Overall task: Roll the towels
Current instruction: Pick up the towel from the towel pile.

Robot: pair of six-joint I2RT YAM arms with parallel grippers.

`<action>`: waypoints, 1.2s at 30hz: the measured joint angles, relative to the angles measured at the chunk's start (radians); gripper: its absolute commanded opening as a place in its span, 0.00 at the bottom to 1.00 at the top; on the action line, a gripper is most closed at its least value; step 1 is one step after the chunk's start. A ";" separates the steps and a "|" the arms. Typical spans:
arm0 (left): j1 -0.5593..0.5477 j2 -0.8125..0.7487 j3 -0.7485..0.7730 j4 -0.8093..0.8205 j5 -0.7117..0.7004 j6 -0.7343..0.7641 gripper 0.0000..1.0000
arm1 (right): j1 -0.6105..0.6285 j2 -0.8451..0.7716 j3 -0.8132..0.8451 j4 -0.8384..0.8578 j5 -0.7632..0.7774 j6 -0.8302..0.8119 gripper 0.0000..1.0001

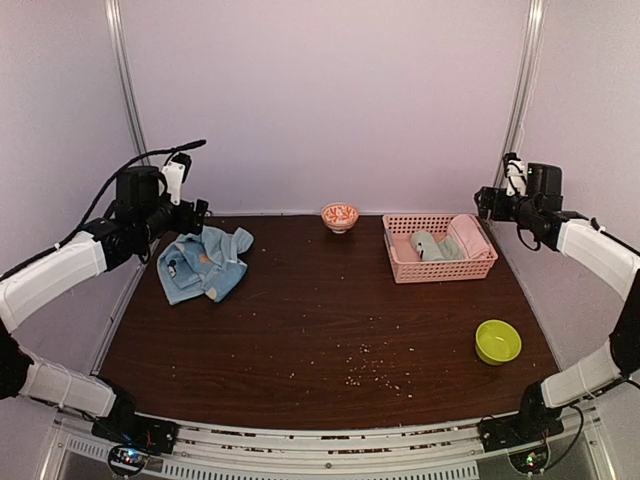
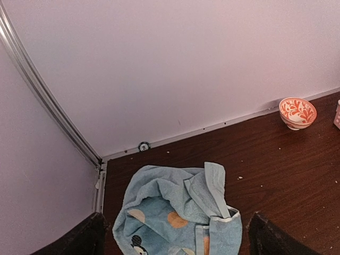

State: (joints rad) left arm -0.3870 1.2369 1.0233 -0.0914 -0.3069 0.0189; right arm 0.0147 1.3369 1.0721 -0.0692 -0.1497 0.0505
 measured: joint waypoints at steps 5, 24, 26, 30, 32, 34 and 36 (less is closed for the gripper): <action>0.010 0.047 -0.013 -0.019 0.061 -0.065 0.72 | 0.015 -0.019 -0.080 0.018 -0.018 -0.023 0.99; -0.083 0.294 0.017 -0.288 0.221 -0.317 0.59 | 0.037 -0.141 -0.183 0.040 -0.294 -0.146 0.94; -0.094 0.325 0.014 -0.299 0.194 -0.328 0.58 | 0.037 -0.141 -0.183 0.040 -0.319 -0.154 0.94; -0.104 0.376 0.009 -0.328 0.105 -0.348 0.55 | 0.037 -0.141 -0.183 0.040 -0.352 -0.170 0.94; -0.105 0.404 0.015 -0.341 0.050 -0.359 0.54 | 0.038 -0.141 -0.183 0.039 -0.366 -0.181 0.94; -0.105 0.440 0.032 -0.363 0.003 -0.371 0.54 | 0.039 -0.141 -0.183 0.038 -0.377 -0.188 0.94; -0.105 0.481 0.060 -0.384 -0.042 -0.383 0.52 | 0.040 -0.141 -0.183 0.035 -0.386 -0.201 0.94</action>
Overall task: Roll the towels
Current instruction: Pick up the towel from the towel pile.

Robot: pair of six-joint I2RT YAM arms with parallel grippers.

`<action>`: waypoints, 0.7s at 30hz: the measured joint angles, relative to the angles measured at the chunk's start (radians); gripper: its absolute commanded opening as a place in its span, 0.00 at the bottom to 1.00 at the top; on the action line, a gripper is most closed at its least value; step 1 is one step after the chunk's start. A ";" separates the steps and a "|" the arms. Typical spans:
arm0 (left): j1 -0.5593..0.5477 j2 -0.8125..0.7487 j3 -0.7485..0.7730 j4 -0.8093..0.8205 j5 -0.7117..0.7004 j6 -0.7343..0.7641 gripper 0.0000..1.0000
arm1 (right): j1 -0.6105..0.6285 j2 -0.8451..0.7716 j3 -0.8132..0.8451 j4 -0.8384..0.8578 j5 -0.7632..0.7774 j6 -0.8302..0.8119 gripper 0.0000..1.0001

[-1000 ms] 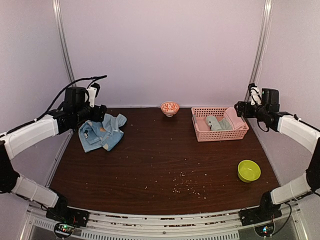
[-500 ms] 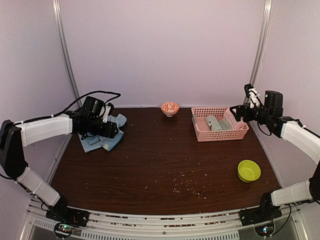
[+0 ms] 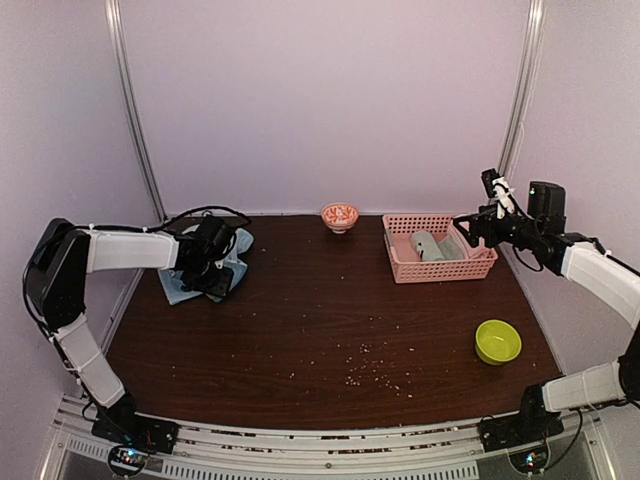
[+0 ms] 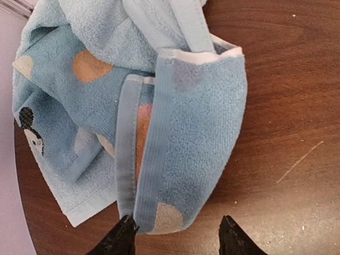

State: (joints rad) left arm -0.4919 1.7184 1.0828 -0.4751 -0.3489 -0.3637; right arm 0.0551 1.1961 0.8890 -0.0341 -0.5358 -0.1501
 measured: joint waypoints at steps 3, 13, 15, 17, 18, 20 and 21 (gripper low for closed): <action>0.000 0.043 0.026 -0.006 -0.032 -0.005 0.50 | 0.000 0.000 0.000 -0.002 -0.011 -0.011 0.94; 0.004 0.159 0.163 -0.017 -0.074 0.006 0.55 | 0.000 0.003 0.000 -0.029 -0.037 -0.044 0.93; 0.006 0.174 0.189 -0.023 -0.085 0.012 0.56 | 0.000 0.003 0.000 -0.033 -0.040 -0.050 0.93; 0.008 0.180 0.205 -0.026 -0.093 0.014 0.53 | 0.000 0.005 0.000 -0.035 -0.042 -0.056 0.93; 0.009 0.182 0.209 -0.026 -0.094 0.014 0.53 | 0.000 0.006 0.000 -0.037 -0.043 -0.058 0.93; 0.014 0.184 0.214 -0.029 -0.095 0.017 0.52 | 0.000 0.008 0.000 -0.039 -0.043 -0.062 0.92; 0.017 0.186 0.215 -0.031 -0.095 0.018 0.48 | 0.000 0.011 0.000 -0.039 -0.043 -0.064 0.92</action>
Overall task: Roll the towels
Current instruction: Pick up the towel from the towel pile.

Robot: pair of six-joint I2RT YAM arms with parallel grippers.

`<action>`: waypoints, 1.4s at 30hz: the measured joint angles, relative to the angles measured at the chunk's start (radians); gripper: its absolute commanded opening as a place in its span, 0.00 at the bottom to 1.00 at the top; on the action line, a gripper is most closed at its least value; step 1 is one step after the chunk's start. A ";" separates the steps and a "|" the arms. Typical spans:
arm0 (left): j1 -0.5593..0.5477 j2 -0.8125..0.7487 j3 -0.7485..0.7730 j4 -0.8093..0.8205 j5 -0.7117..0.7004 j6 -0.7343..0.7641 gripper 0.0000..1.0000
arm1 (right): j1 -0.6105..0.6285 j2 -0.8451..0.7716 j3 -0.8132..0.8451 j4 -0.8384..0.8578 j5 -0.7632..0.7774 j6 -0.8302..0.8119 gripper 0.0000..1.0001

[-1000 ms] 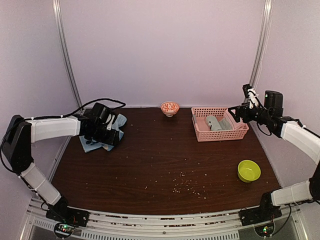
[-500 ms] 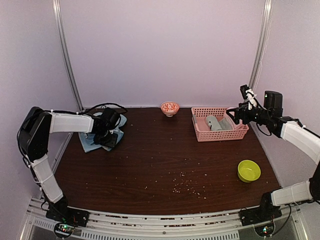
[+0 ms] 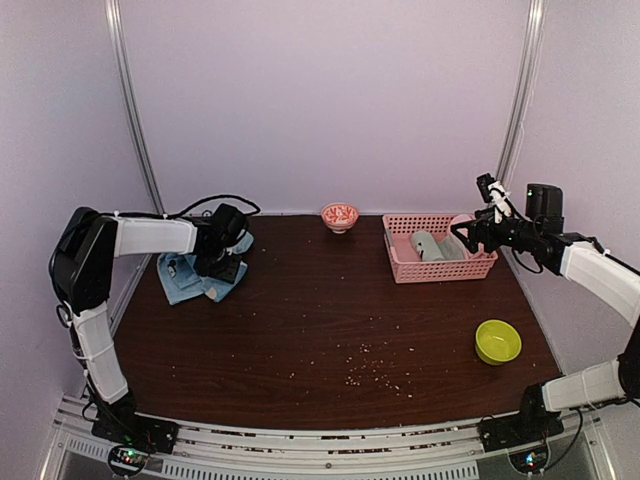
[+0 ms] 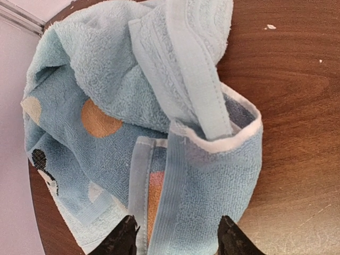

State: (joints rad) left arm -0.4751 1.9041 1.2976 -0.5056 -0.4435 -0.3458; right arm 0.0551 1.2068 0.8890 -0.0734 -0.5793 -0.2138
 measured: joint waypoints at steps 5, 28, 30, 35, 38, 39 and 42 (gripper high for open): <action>0.038 0.019 -0.001 -0.011 0.034 0.010 0.36 | 0.000 0.011 0.000 -0.009 0.000 -0.008 0.92; 0.071 0.041 0.011 -0.033 0.183 0.045 0.37 | 0.000 0.035 0.002 -0.051 0.000 -0.045 0.91; 0.071 0.041 0.018 -0.044 0.194 0.046 0.30 | 0.000 0.035 0.002 -0.051 0.000 -0.046 0.91; 0.071 0.045 0.031 -0.060 0.213 0.053 0.12 | 0.000 0.035 0.002 -0.051 0.000 -0.047 0.91; 0.071 0.058 0.045 -0.080 0.212 0.062 0.36 | 0.000 0.035 0.002 -0.051 -0.001 -0.049 0.91; 0.070 0.062 0.049 -0.090 0.210 0.058 0.36 | 0.000 0.035 0.002 -0.051 -0.001 -0.049 0.91; 0.070 0.067 0.051 -0.106 0.199 0.060 0.24 | 0.000 0.035 0.002 -0.051 -0.002 -0.049 0.91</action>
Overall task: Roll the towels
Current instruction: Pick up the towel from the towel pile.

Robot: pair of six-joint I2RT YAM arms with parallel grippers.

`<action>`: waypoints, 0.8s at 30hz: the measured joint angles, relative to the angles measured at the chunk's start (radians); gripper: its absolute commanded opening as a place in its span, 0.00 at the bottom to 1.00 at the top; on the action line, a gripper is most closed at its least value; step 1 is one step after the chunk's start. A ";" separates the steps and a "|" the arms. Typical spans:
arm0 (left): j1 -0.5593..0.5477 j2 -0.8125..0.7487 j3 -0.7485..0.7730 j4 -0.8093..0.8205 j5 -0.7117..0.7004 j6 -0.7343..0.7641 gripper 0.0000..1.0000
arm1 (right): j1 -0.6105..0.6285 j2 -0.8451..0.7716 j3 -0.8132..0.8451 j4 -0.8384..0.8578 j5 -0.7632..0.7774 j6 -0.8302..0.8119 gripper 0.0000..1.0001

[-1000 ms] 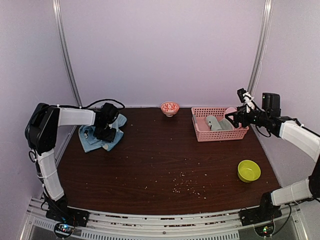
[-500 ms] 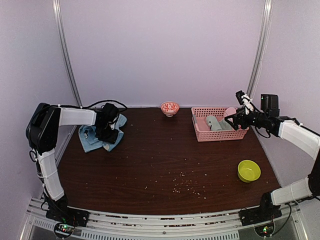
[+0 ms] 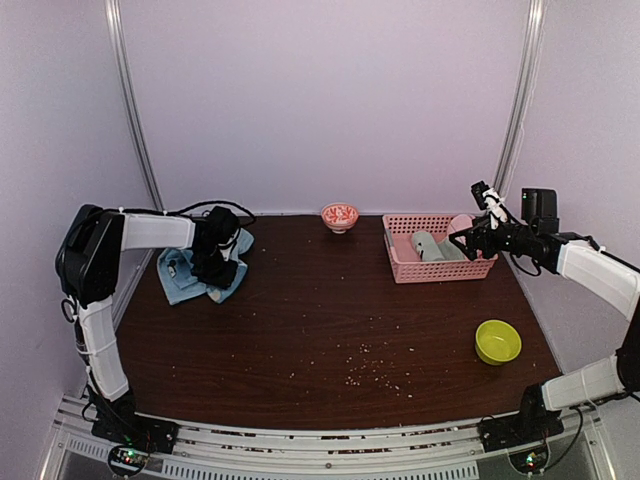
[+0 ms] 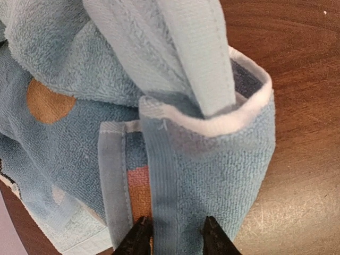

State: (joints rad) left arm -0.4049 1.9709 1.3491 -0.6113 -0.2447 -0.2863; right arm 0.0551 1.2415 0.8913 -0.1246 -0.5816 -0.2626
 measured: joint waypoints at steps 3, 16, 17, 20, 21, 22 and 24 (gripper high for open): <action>0.000 0.000 0.000 -0.006 -0.002 0.000 0.12 | 0.000 0.000 0.000 0.000 -0.002 -0.001 0.91; 0.006 -0.031 0.179 -0.172 -0.064 0.033 0.00 | 0.000 0.000 0.000 -0.011 -0.003 -0.004 0.91; 0.009 -0.049 0.217 -0.190 -0.083 0.034 0.00 | 0.000 0.000 0.000 -0.013 -0.003 -0.005 0.91; 0.016 -0.129 0.377 -0.229 -0.126 0.039 0.00 | 0.000 0.000 0.000 -0.015 -0.003 -0.005 0.91; 0.017 -0.158 0.425 -0.227 -0.132 0.043 0.00 | 0.000 0.000 0.000 -0.015 -0.003 -0.005 0.91; 0.018 -0.196 0.491 -0.227 -0.133 0.050 0.00 | 0.000 0.000 0.001 -0.016 -0.003 -0.005 0.91; 0.018 -0.268 0.597 -0.212 -0.101 0.064 0.00 | 0.000 0.000 0.001 -0.018 -0.003 -0.005 0.91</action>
State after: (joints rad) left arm -0.3866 1.7031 1.9457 -0.8234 -0.3462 -0.2222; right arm 0.0551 1.2415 0.8925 -0.1421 -0.5846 -0.2672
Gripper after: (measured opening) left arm 0.007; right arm 0.912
